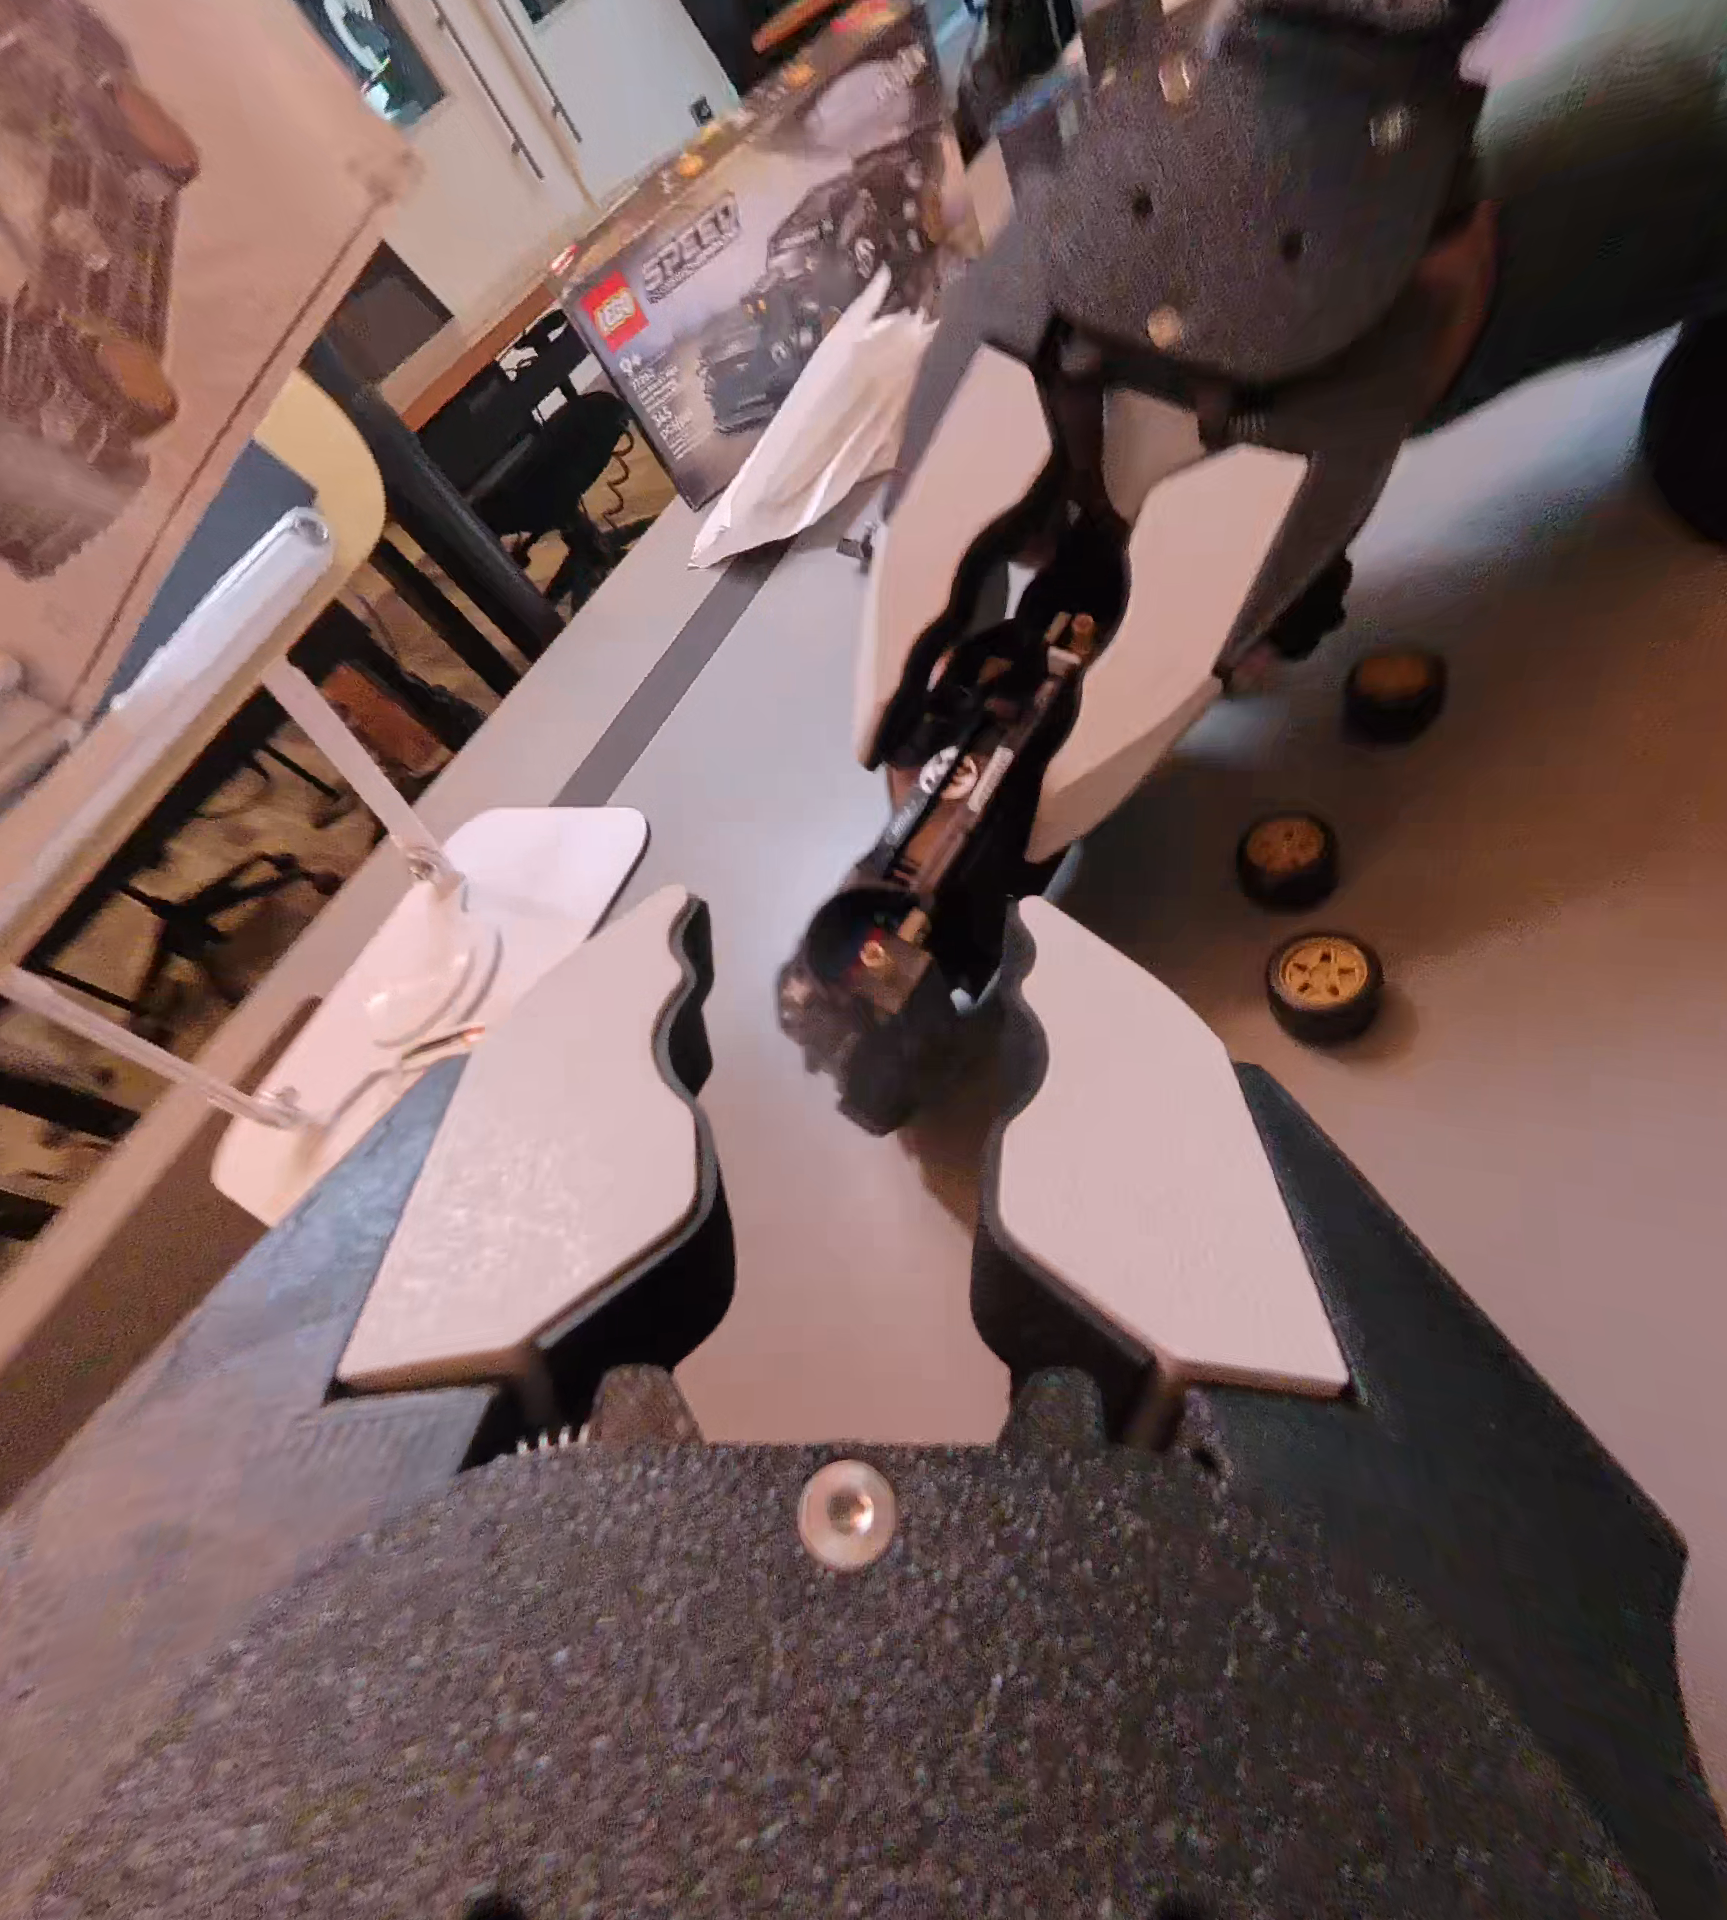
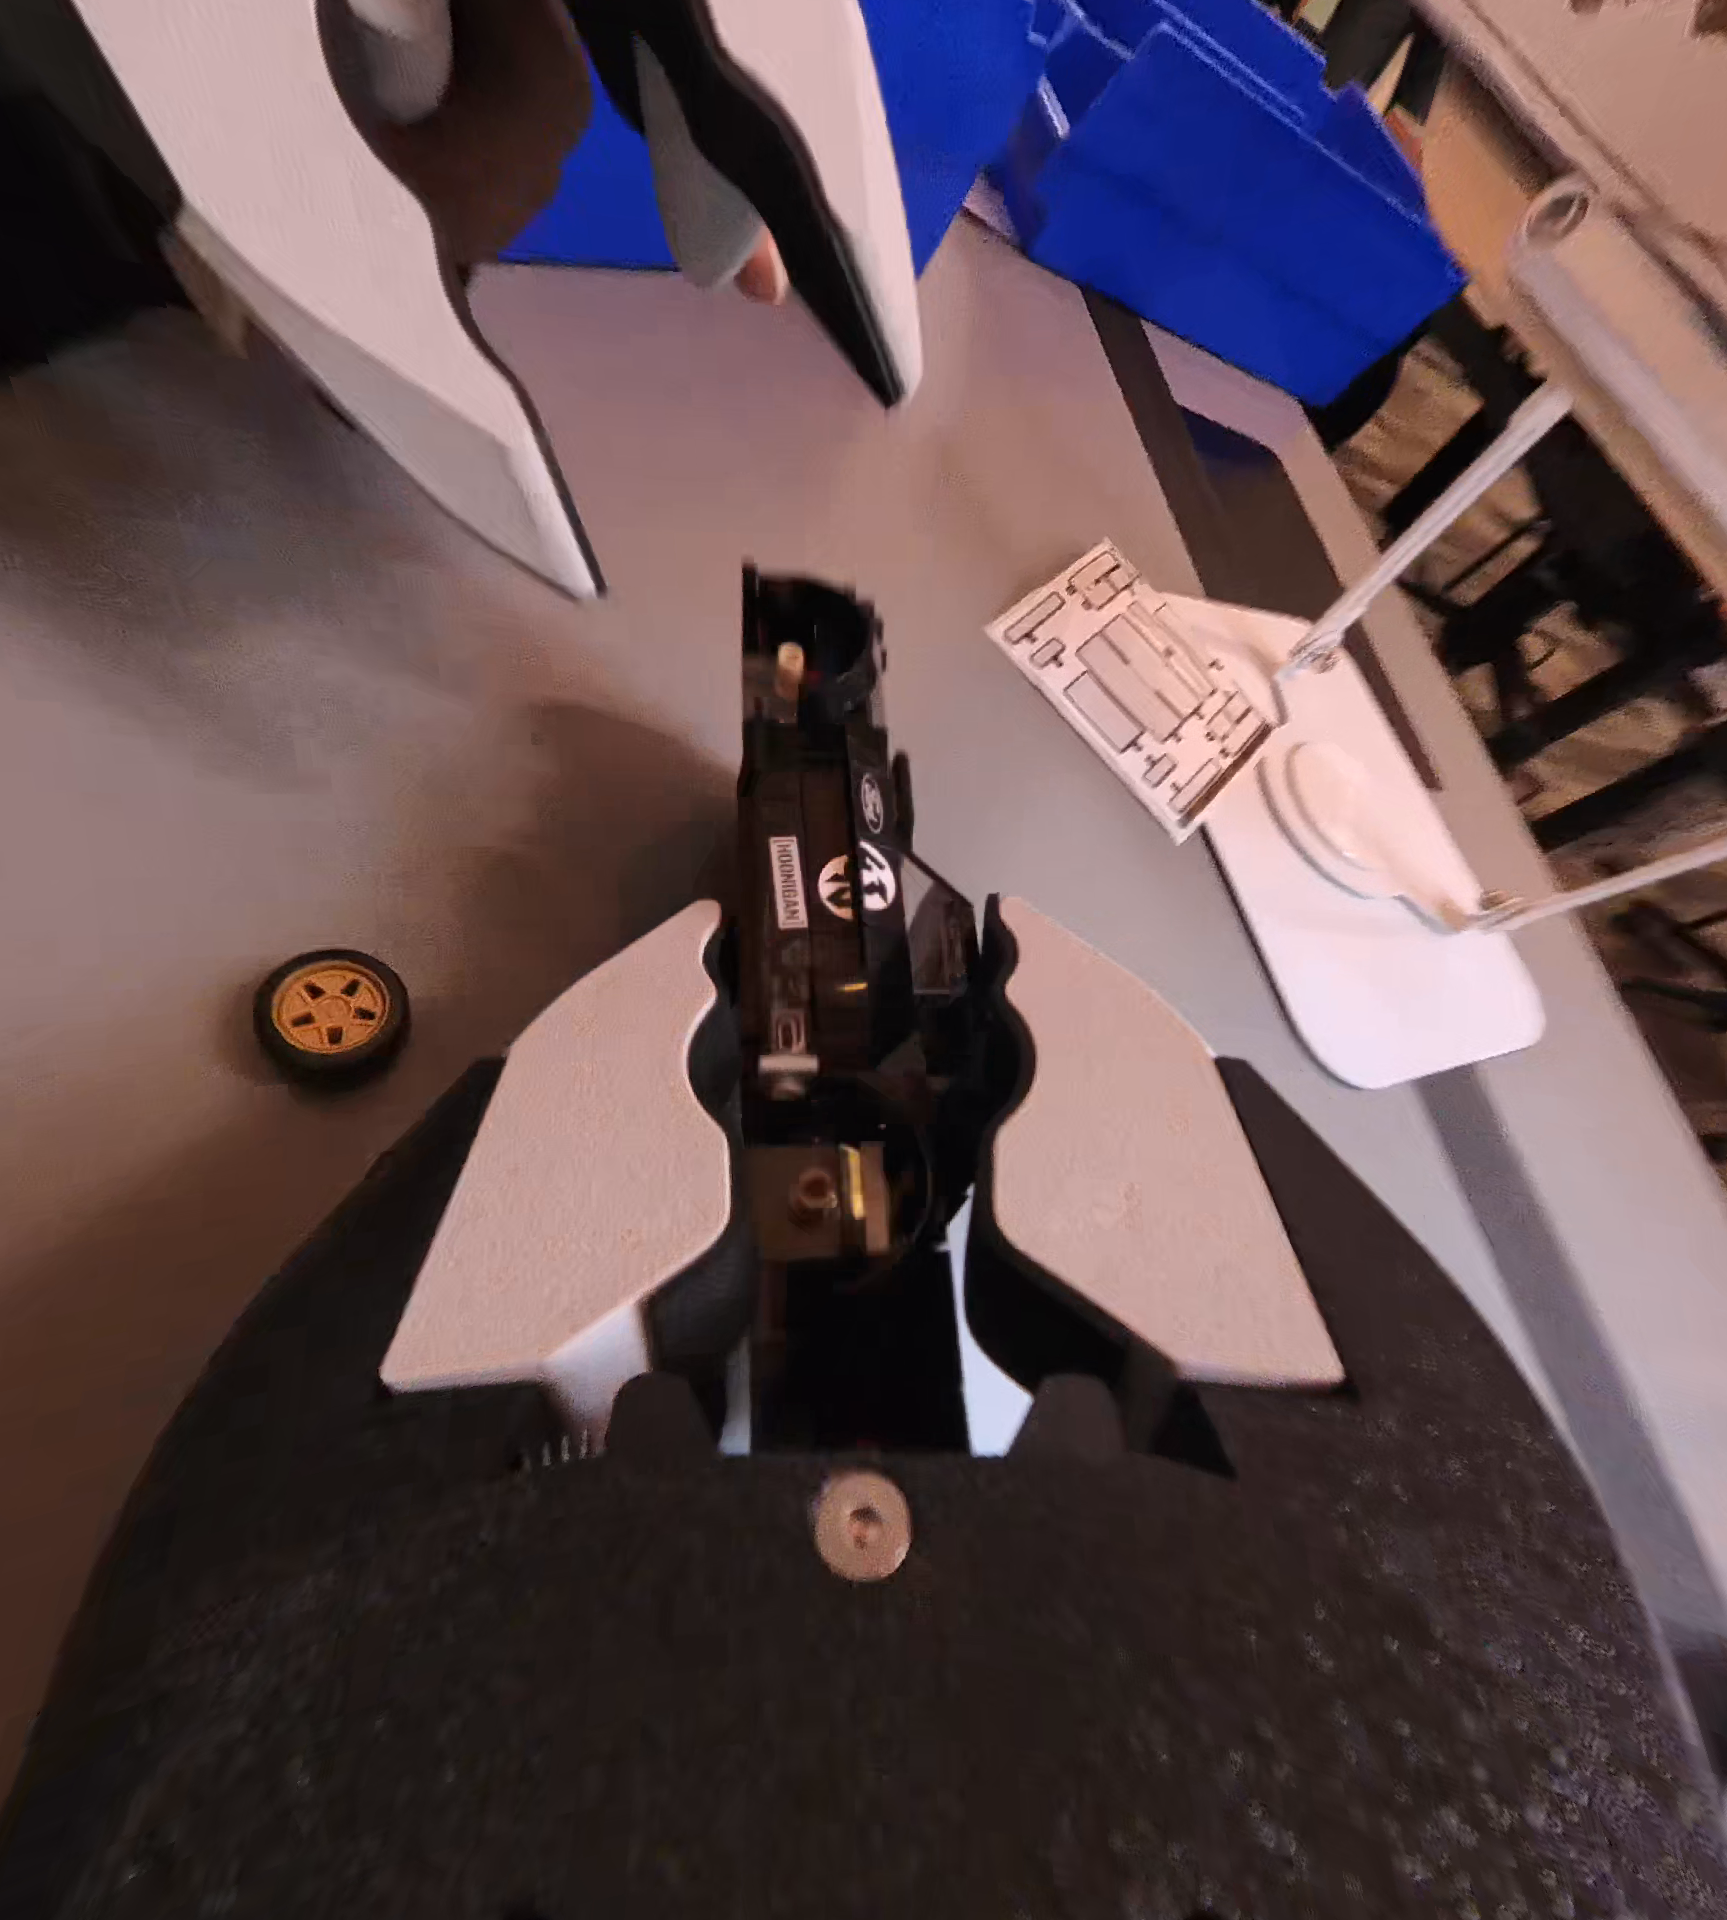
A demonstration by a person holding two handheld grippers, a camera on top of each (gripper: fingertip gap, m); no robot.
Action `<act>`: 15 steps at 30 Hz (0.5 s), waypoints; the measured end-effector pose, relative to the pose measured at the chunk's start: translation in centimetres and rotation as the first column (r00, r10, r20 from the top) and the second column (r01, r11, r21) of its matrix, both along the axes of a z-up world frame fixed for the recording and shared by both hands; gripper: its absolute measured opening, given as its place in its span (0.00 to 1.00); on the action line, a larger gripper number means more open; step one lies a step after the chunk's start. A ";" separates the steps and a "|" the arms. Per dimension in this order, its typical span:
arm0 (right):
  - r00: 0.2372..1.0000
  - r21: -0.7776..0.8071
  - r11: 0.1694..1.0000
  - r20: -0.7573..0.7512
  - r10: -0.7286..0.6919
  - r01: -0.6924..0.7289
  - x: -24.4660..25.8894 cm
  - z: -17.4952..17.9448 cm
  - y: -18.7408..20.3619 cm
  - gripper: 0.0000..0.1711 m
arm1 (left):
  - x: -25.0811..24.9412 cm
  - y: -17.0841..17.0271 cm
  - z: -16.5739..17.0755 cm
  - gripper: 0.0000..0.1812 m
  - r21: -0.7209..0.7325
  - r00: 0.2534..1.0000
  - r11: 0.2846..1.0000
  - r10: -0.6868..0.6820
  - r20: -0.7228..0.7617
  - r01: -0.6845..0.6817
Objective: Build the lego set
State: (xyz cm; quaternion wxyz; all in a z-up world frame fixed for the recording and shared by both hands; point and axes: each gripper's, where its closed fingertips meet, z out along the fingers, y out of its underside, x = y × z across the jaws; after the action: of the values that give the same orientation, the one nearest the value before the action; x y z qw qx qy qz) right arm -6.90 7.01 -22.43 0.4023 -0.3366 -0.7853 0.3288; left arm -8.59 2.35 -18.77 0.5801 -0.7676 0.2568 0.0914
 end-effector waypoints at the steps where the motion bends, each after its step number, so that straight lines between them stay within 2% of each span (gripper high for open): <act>1: 1.000 -0.031 1.000 0.004 0.004 -0.004 0.0 -0.1 0.2 0.26 | -0.5 0.1 0.0 0.31 -0.010 0.999 1.000 0.012 0.044 -0.012; 9: 0.998 -0.126 0.991 0.041 0.041 -0.036 -0.2 0.0 0.7 0.26 | -1.4 0.2 -2.7 0.31 -0.111 0.995 0.994 0.031 0.099 -0.020; 15: 0.998 -0.284 0.958 0.029 0.063 -0.052 -0.3 1.2 0.9 0.26 | -1.9 0.4 -3.7 0.31 -0.142 0.954 0.990 0.054 0.296 -0.013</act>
State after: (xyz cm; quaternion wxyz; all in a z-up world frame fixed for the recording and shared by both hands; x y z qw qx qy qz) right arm -7.19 7.88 -21.22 0.3254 -0.3737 -0.7473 0.4427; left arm -10.47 2.74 -22.48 0.5561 -0.8151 0.1586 -0.0340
